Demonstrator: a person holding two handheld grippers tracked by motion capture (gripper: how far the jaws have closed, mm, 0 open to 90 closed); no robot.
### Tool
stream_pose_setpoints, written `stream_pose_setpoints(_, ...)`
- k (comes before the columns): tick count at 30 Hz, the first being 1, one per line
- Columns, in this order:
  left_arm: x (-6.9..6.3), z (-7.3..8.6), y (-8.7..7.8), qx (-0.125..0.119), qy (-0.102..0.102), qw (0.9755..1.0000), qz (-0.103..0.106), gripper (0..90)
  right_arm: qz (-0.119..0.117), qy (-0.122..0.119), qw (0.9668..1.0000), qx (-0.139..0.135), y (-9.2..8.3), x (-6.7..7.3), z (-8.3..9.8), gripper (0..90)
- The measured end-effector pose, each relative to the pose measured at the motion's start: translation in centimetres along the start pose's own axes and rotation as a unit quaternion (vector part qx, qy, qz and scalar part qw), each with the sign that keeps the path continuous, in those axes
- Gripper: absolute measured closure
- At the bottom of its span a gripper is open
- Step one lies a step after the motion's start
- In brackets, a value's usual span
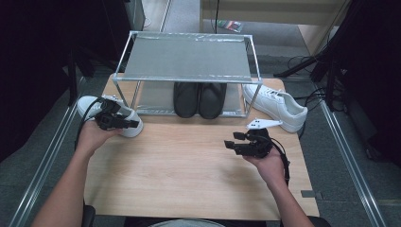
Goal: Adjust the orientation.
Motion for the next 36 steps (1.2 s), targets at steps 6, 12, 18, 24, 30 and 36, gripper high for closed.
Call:
stream_pose_setpoints(6,-0.3,0.1,1.4,0.042,0.021,0.9988,-0.008,63.7,0.006,0.008,0.9999,0.007,-0.4,-0.1,0.7,45.1)
stream_pose_setpoints(12,-0.2,-0.1,1.6,0.036,0.026,0.9988,-0.019,73.6,0.008,0.022,0.9996,0.013,-0.8,-0.2,1.3,44.5)
stream_pose_setpoints(18,-0.6,-0.3,1.3,0.035,0.039,0.9976,-0.044,76.4,0.010,0.024,0.9996,0.015,-1.0,-0.2,1.5,44.1)
stream_pose_setpoints(24,-0.6,-0.4,-0.1,0.025,0.041,0.9974,-0.055,76.8,-0.001,0.033,0.9993,0.015,-0.8,-0.1,1.5,44.3)
stream_pose_setpoints(30,-1.2,-0.2,-1.8,0.014,0.039,0.9973,-0.061,76.8,-0.011,0.032,0.9992,0.020,-0.3,0.2,1.3,44.8)
stream_pose_setpoints(36,-3.4,0.5,-3.2,-0.002,0.047,0.9978,-0.048,77.0,-0.027,0.027,0.9990,0.024,0.6,0.6,0.8,45.2)
Point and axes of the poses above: each handheld gripper's, and its own axes: y roughly forward along the jaws, z roughly out of its underside, x roughly to its left, the point moved 9 cm from there along y, roughly forward along the jaws, and after that the axes turned 15 degrees about -y, right-handed, at the moved point
